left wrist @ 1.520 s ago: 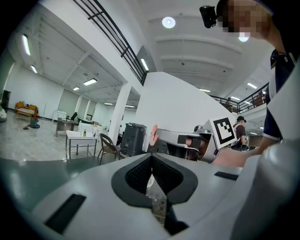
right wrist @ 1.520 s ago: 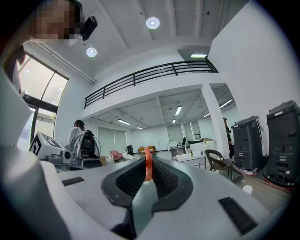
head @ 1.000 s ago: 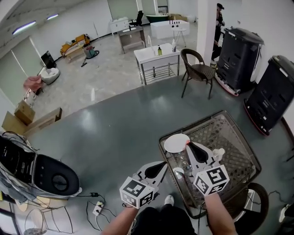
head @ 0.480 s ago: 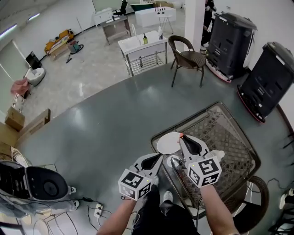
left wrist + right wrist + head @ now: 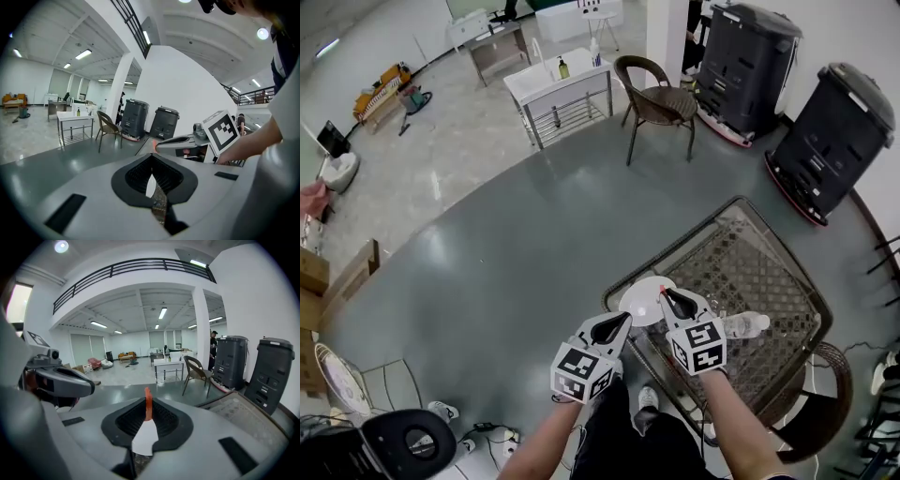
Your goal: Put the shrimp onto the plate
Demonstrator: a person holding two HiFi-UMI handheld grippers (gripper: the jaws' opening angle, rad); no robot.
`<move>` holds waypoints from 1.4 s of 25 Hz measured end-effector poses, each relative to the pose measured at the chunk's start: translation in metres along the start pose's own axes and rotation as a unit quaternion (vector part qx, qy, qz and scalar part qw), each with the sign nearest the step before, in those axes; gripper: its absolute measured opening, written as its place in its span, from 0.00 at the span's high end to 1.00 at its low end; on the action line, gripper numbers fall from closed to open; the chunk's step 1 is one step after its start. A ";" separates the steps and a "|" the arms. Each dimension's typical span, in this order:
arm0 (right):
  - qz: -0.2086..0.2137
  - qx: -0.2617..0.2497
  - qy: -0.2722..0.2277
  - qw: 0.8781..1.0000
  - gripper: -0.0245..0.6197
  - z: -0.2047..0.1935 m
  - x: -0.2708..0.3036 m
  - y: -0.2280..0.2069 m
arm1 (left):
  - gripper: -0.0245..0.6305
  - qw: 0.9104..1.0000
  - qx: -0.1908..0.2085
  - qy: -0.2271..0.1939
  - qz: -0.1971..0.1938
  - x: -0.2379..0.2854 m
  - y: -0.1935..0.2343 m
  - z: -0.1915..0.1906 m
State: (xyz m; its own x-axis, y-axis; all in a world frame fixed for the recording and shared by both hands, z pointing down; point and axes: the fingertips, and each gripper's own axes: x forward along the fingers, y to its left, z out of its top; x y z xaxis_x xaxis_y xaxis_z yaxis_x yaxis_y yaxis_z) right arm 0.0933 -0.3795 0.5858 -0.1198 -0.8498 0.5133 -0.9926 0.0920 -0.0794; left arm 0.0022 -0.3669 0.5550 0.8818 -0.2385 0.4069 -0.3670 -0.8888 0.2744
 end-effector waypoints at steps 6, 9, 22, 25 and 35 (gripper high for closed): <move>-0.017 0.007 0.063 0.998 0.89 -0.034 0.032 0.004 | 0.95 1.000 0.006 0.024 -0.016 0.014 0.027 -0.015; -0.018 -0.003 0.092 0.996 0.89 -0.053 0.048 0.003 | 0.95 0.999 0.006 0.037 -0.020 0.022 0.037 -0.025; -0.006 -0.093 0.214 0.972 0.89 -0.117 0.091 0.003 | 0.95 0.997 -0.011 0.066 -0.039 0.043 0.047 -0.052; -0.001 -0.107 0.234 0.966 0.89 -0.122 0.096 0.004 | 0.95 0.997 -0.012 0.071 -0.042 0.045 0.049 -0.056; 0.003 -0.100 0.246 0.964 0.95 -0.126 0.099 0.008 | 0.95 0.996 -0.019 0.071 -0.043 0.043 0.051 -0.057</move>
State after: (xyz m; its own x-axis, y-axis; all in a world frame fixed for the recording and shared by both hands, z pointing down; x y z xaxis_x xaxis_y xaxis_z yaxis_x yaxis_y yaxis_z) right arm 0.0706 -0.3981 0.7435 -0.0713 -0.5044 0.8605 -0.9700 0.2359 0.0579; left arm 0.0044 -0.3999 0.6355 0.8600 -0.1024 0.4999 -0.3058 -0.8877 0.3443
